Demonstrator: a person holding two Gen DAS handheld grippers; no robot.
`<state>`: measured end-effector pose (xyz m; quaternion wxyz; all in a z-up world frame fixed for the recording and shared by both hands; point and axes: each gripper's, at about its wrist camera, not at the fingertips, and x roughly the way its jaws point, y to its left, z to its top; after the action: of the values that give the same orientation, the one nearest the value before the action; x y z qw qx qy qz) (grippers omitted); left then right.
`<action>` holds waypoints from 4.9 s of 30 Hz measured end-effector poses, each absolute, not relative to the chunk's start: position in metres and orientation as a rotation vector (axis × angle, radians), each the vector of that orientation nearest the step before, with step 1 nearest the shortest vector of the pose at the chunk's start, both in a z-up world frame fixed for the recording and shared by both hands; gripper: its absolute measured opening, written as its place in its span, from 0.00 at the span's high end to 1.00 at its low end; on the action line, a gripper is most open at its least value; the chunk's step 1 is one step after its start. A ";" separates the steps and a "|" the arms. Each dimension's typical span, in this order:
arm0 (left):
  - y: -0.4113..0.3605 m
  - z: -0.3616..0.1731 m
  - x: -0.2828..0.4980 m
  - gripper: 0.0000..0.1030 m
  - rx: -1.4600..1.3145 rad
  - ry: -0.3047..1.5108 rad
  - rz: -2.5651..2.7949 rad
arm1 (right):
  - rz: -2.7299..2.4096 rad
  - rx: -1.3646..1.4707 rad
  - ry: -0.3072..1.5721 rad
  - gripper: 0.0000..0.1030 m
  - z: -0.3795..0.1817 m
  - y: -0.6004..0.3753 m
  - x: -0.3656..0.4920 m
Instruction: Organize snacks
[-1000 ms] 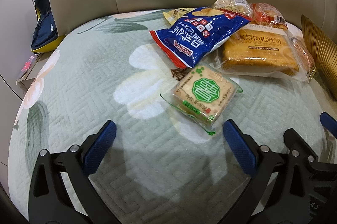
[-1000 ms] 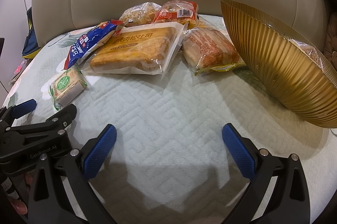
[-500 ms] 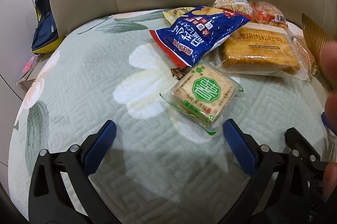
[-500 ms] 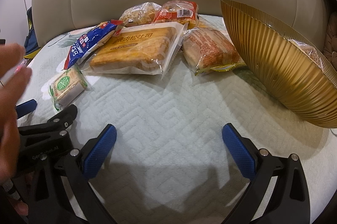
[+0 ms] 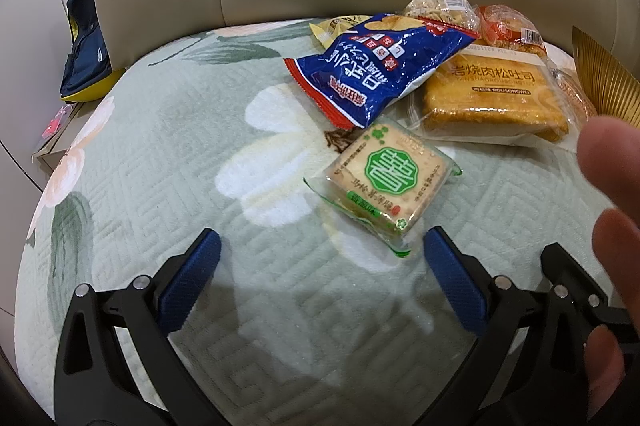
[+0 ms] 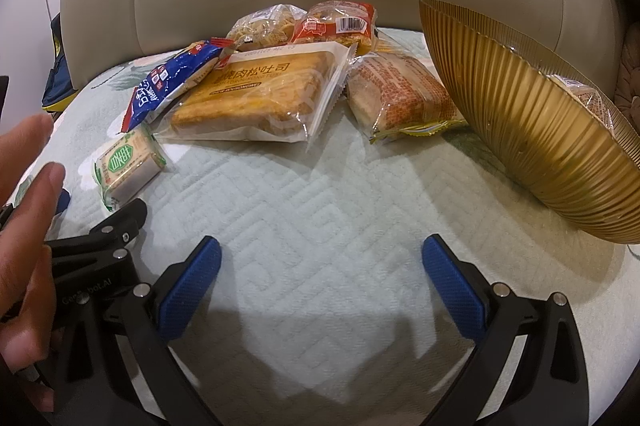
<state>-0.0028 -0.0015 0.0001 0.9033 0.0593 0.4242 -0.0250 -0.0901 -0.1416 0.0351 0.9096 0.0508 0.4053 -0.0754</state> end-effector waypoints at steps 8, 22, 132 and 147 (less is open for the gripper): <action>0.000 0.001 -0.003 0.03 0.121 0.879 -0.053 | -0.156 0.104 0.836 0.05 0.035 -0.142 -0.090; 0.000 0.001 -0.002 0.03 0.123 0.878 -0.051 | -0.156 0.104 0.837 0.05 0.035 -0.141 -0.090; 0.046 0.148 0.106 0.41 0.069 0.969 -0.180 | 0.156 0.725 0.617 0.82 0.146 -0.188 -0.049; -0.179 0.217 0.102 0.03 -0.038 0.990 -0.499 | -0.187 0.425 0.862 0.66 0.216 -0.379 -0.024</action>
<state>0.1021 -0.1792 0.2174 0.8501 -0.0180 0.4699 -0.2371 -0.0244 -0.3787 0.2163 0.8826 0.2041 0.4139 -0.0897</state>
